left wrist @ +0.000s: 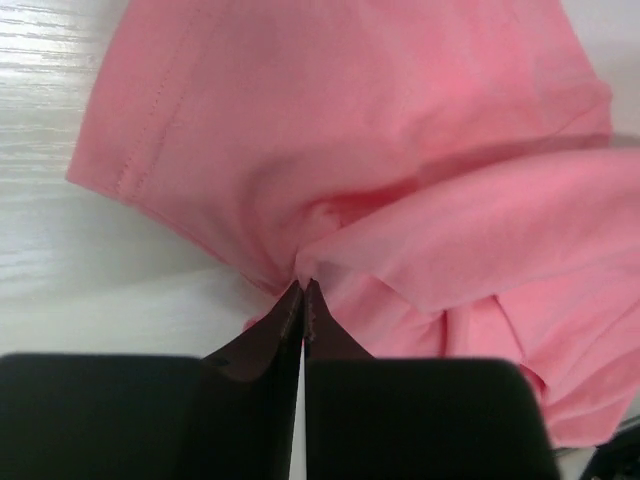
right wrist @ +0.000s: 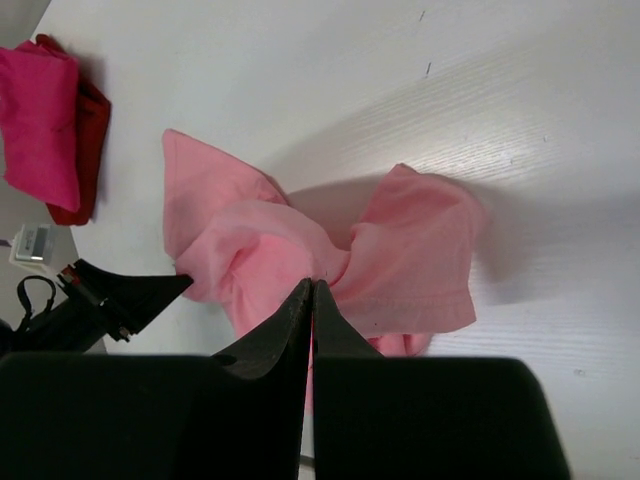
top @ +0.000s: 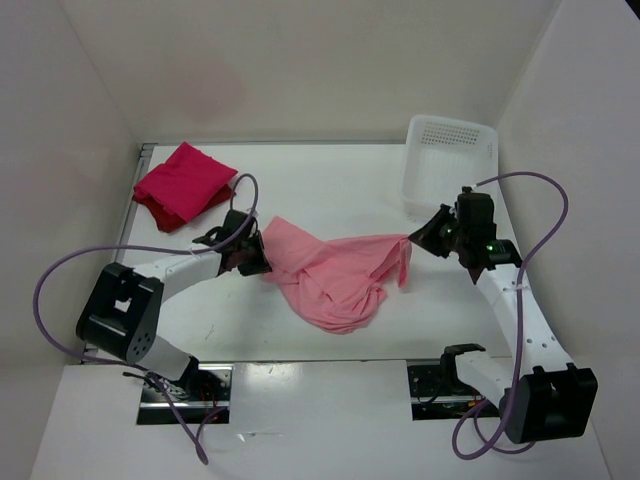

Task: Fold and stack the t-shirts
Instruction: Flatten out the tshirt

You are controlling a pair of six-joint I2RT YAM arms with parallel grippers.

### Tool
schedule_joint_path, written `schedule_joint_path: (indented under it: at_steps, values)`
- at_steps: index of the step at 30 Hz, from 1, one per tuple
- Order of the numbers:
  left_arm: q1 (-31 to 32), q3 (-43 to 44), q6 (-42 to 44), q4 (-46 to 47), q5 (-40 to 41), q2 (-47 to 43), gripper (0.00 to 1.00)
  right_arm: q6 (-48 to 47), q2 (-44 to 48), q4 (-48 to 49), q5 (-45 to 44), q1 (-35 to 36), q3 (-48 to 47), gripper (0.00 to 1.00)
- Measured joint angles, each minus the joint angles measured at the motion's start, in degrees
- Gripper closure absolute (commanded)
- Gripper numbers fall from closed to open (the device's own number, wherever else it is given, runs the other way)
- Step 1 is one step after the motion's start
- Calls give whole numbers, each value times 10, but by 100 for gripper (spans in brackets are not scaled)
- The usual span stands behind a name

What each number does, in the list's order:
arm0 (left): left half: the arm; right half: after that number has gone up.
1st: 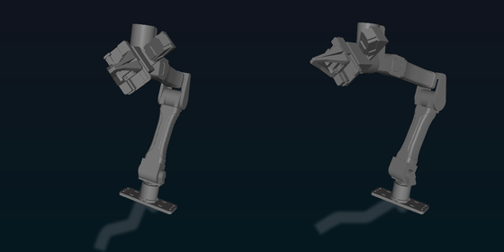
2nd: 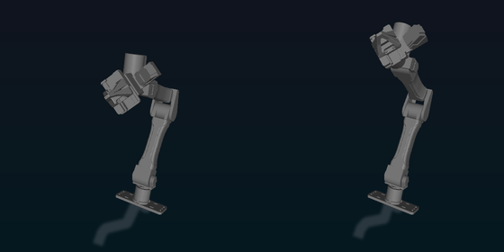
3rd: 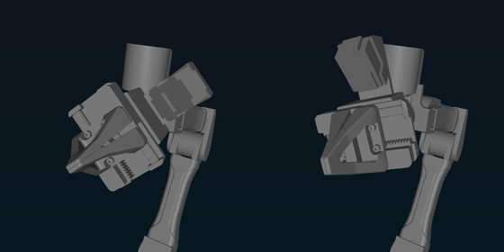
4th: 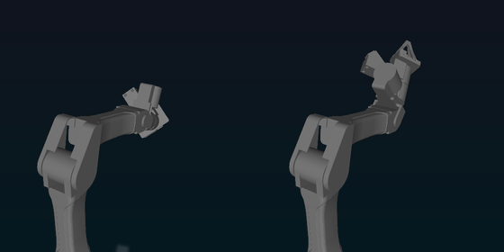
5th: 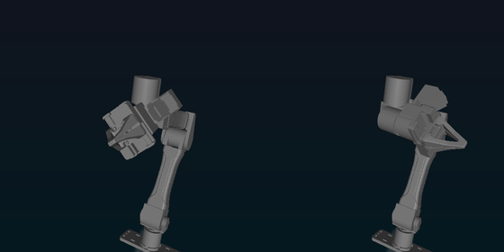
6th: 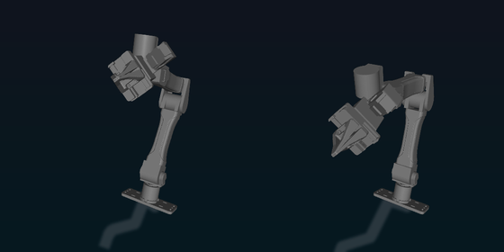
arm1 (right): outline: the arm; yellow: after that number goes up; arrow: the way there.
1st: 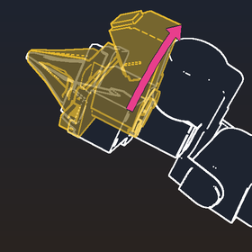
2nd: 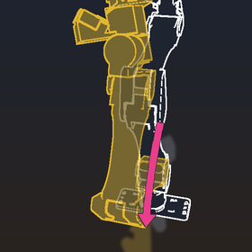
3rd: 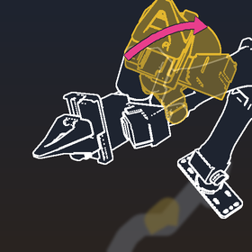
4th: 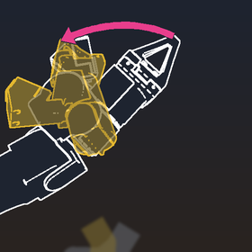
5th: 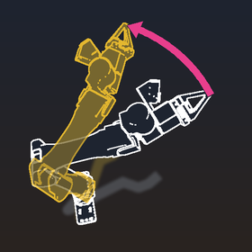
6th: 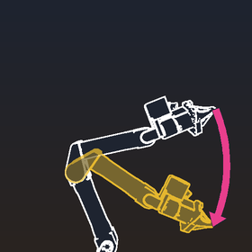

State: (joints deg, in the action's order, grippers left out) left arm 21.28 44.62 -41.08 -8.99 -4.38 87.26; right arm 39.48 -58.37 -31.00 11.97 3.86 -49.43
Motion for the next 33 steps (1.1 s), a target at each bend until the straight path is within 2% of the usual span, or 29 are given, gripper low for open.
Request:
schedule_joint_path:
  at_steps: [4,7,12,15,19,24,33]
  values:
    - [2,22,1,-45,2,-61,100,0,2,-1,26,0,-1,99]
    - [-18,105,4,-94,-12,-124,100,2,0,-8,50,12,-22,99]
    - [-138,287,28,-146,-54,-188,97,6,-21,-24,99,70,-161,100]
    - [-190,391,53,-192,-41,-203,97,12,-25,-23,135,87,-257,100]
    - [-188,510,86,-244,-24,-202,96,17,-25,-25,184,103,-361,100]
    - [-187,639,115,-289,19,-193,96,34,-20,-26,251,114,-444,100]
    - [-184,768,144,-313,56,-176,94,53,-14,-24,298,125,-488,100]
